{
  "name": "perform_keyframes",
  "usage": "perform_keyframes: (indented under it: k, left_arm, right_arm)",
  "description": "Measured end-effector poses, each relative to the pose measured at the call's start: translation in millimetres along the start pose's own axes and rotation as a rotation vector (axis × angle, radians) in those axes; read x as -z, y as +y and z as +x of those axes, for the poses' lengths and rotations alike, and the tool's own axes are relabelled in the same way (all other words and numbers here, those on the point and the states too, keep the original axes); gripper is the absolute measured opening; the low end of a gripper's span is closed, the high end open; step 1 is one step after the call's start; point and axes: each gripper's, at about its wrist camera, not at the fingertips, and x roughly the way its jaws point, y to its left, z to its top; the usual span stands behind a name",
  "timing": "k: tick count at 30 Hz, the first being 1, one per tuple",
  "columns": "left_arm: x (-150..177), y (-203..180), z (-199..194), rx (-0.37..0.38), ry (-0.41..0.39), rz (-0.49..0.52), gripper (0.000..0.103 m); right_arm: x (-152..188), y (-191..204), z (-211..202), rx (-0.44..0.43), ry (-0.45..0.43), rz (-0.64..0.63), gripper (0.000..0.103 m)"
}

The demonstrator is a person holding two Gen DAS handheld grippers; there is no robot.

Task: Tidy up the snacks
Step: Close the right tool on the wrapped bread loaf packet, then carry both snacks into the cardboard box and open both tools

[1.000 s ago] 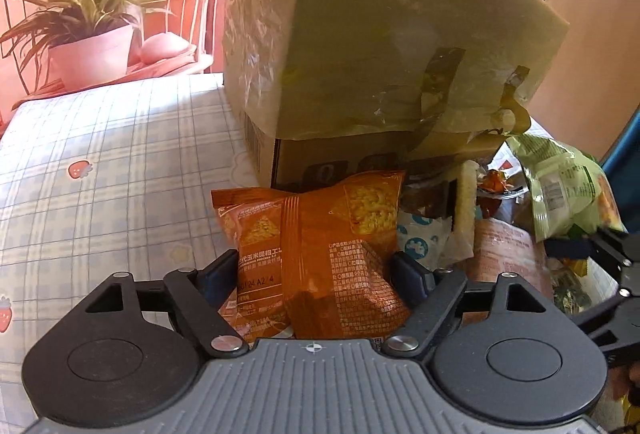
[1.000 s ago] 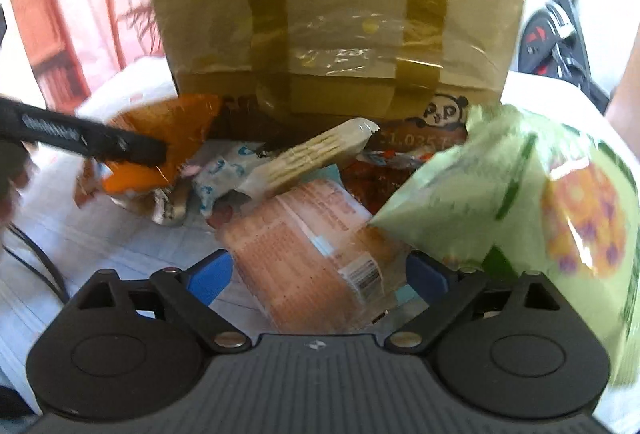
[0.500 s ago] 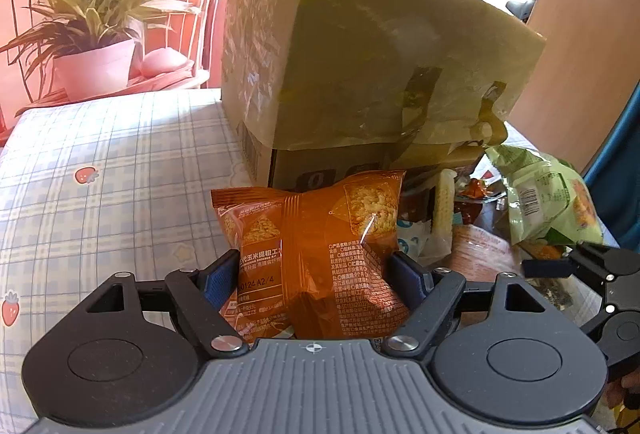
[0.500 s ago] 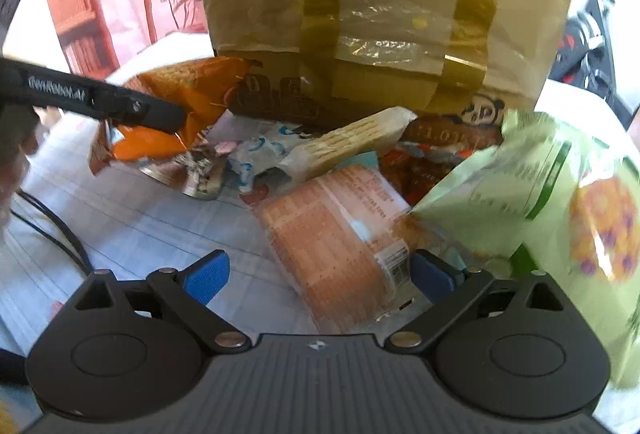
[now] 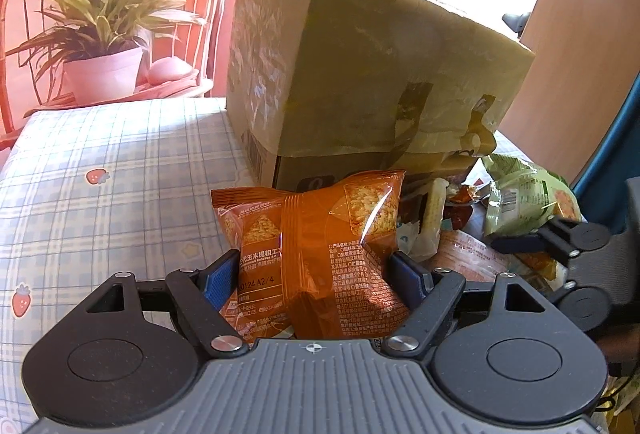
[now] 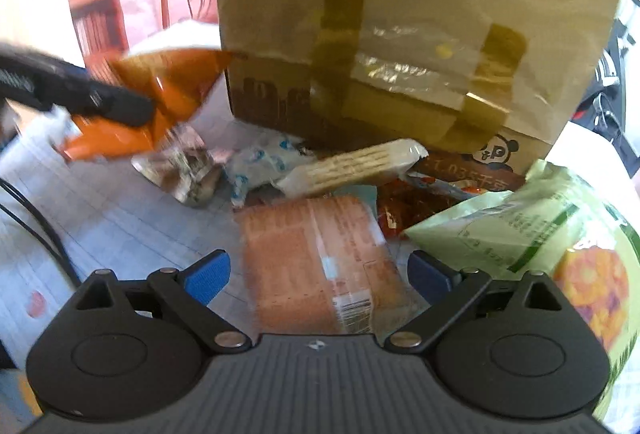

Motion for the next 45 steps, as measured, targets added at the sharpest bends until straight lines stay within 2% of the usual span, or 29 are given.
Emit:
perform_keyframes:
  k: [3,4,6,11,20,28,37,45]
  left_arm:
    - [1,0,-4,0.001,-0.016,0.004,0.082]
    - [1,0,-6,0.0,-0.021,0.008,0.082]
    - [1,-2,-8,0.0,-0.026,0.015,0.082]
    - [-4,-4,-13,0.016,-0.031,0.04,0.082]
    - [-13,-12,-30,0.042,-0.083,0.048,0.082]
    - [-13,-13,-39,0.053,-0.096,0.044,0.082]
    - [-22,-16,-56,0.062,-0.152,0.034,0.082]
    - [-27,-22,-65,0.052,-0.186,0.042,0.082]
  right_arm:
    - [3,-1,10,-0.007,0.024,0.013,0.098]
    - [4,-1,10,-0.002,0.02,0.009,0.096]
    - [5,0,8,0.0,0.012,0.007,0.081]
    - [7,3,2,-0.008,0.0,0.02,0.078]
    - [9,-2,-22,-0.055,-0.059,0.127,0.077]
    - [9,-9,-45,-0.072,-0.115,0.186,0.077]
    - [-11,-10,-78,-0.069,-0.229,0.186,0.077]
    - [-27,-11,-95,-0.069,-0.294,0.182,0.077]
